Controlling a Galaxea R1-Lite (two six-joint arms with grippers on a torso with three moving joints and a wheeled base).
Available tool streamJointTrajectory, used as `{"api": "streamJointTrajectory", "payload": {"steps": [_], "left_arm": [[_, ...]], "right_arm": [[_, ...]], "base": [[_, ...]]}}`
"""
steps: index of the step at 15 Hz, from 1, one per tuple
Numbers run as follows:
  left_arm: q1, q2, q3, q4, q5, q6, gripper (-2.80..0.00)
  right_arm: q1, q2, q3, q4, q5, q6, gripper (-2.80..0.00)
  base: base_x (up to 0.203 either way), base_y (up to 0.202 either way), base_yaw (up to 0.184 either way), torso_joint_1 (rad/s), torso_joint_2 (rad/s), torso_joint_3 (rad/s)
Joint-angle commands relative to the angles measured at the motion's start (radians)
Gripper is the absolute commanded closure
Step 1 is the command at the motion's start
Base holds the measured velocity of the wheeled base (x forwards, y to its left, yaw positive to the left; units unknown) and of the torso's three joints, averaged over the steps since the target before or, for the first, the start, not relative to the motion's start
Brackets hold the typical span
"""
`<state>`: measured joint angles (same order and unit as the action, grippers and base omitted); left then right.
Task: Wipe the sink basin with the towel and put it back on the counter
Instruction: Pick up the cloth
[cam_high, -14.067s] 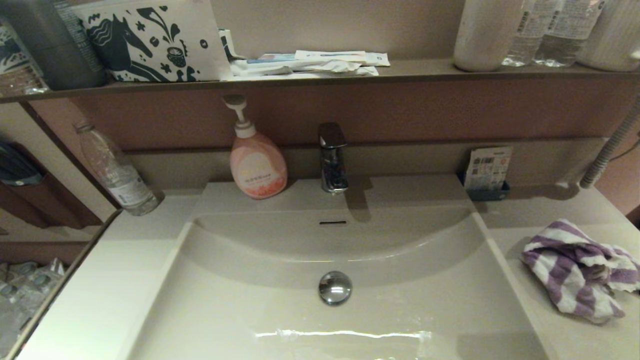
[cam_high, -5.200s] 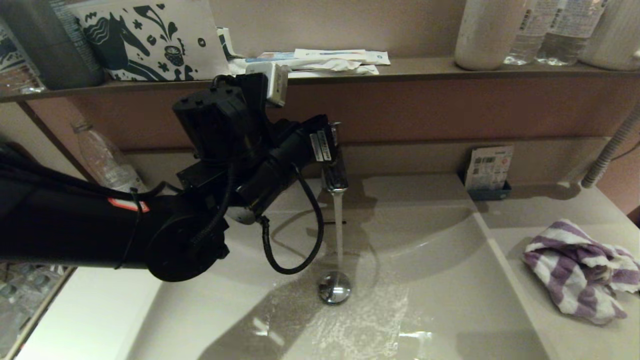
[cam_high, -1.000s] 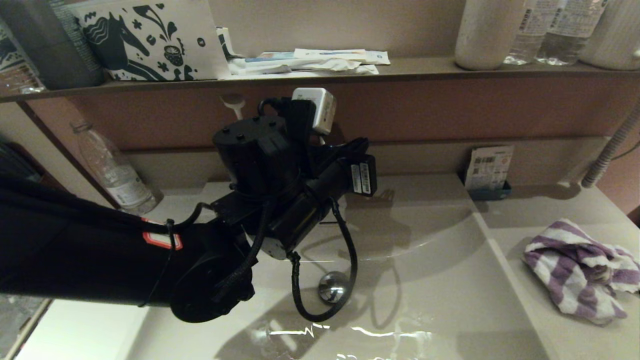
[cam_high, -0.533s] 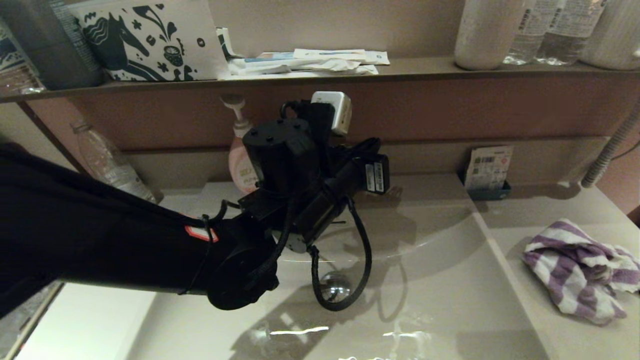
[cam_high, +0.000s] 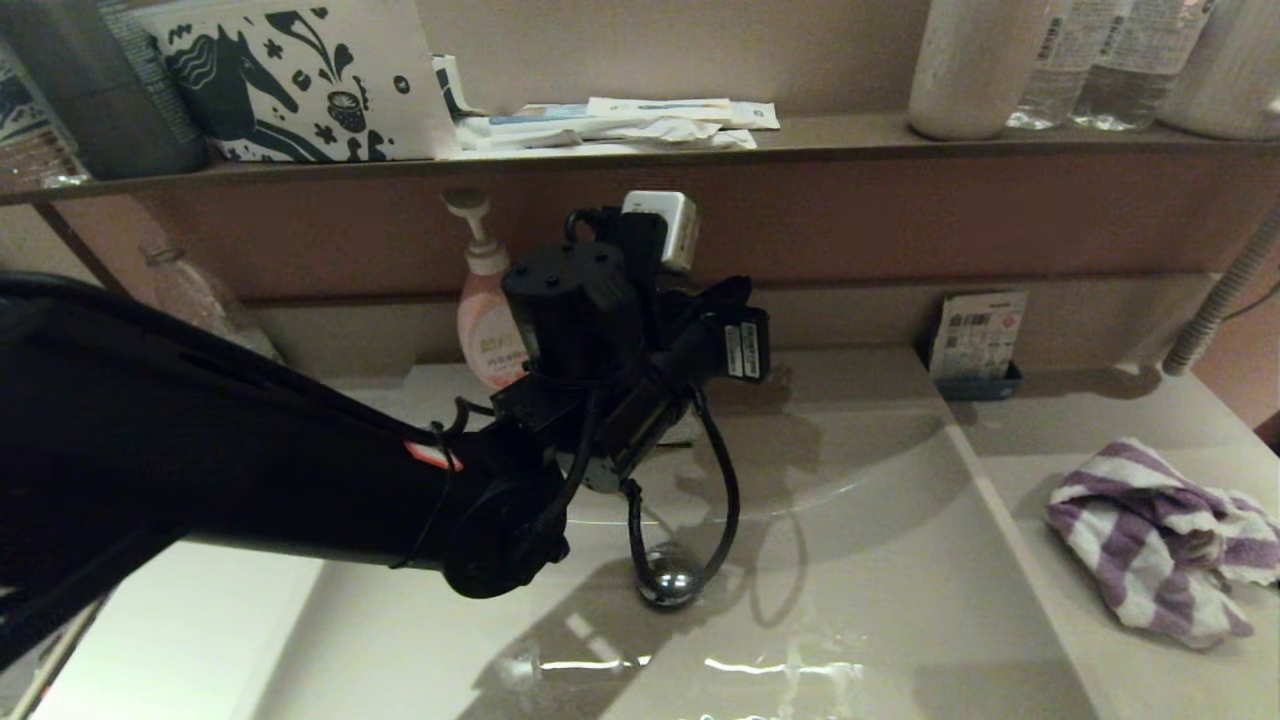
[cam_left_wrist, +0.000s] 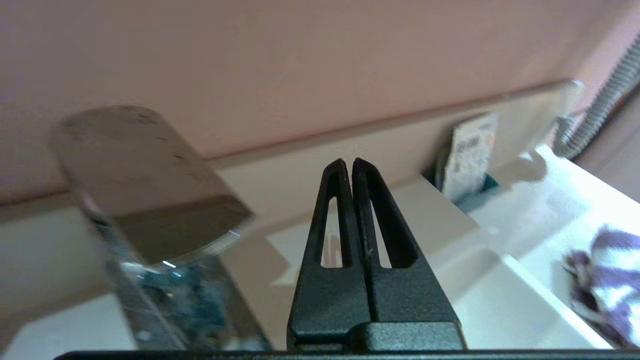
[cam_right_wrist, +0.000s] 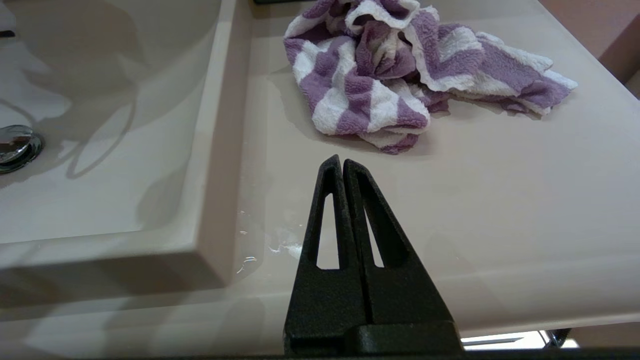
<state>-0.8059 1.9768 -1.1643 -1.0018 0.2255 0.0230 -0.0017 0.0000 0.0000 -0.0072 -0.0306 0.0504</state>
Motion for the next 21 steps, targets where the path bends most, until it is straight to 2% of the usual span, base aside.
{"api": "streamJointTrajectory", "payload": {"steps": [1,5,10,15,19,21], "left_arm": [[0.016,-0.002,0.006,-0.022,0.001,0.000,0.00],[0.042,-0.016,0.024,-0.033,-0.004,0.000,0.00],[0.052,-0.021,0.113,-0.108,-0.012,0.000,0.00],[0.074,-0.035,0.130,-0.115,-0.014,0.000,0.00],[0.068,-0.044,0.149,-0.117,-0.014,0.000,0.00],[0.041,-0.045,0.185,-0.135,-0.012,0.000,0.00]], "right_arm": [[0.000,0.000,0.000,0.000,0.000,0.000,0.00],[0.000,0.000,0.000,0.000,0.000,0.000,0.00],[0.000,0.000,0.000,0.000,0.000,0.000,0.00],[0.000,0.000,0.000,0.000,0.000,0.000,0.00],[0.000,0.000,0.000,0.000,0.000,0.000,0.00],[0.000,0.000,0.000,0.000,0.000,0.000,0.00]], "base": [[0.000,0.000,0.000,0.000,0.00,0.000],[0.000,0.000,0.000,0.000,0.00,0.000],[0.000,0.000,0.000,0.000,0.00,0.000],[0.000,0.000,0.000,0.000,0.00,0.000],[0.000,0.000,0.000,0.000,0.00,0.000],[0.000,0.000,0.000,0.000,0.00,0.000]]}}
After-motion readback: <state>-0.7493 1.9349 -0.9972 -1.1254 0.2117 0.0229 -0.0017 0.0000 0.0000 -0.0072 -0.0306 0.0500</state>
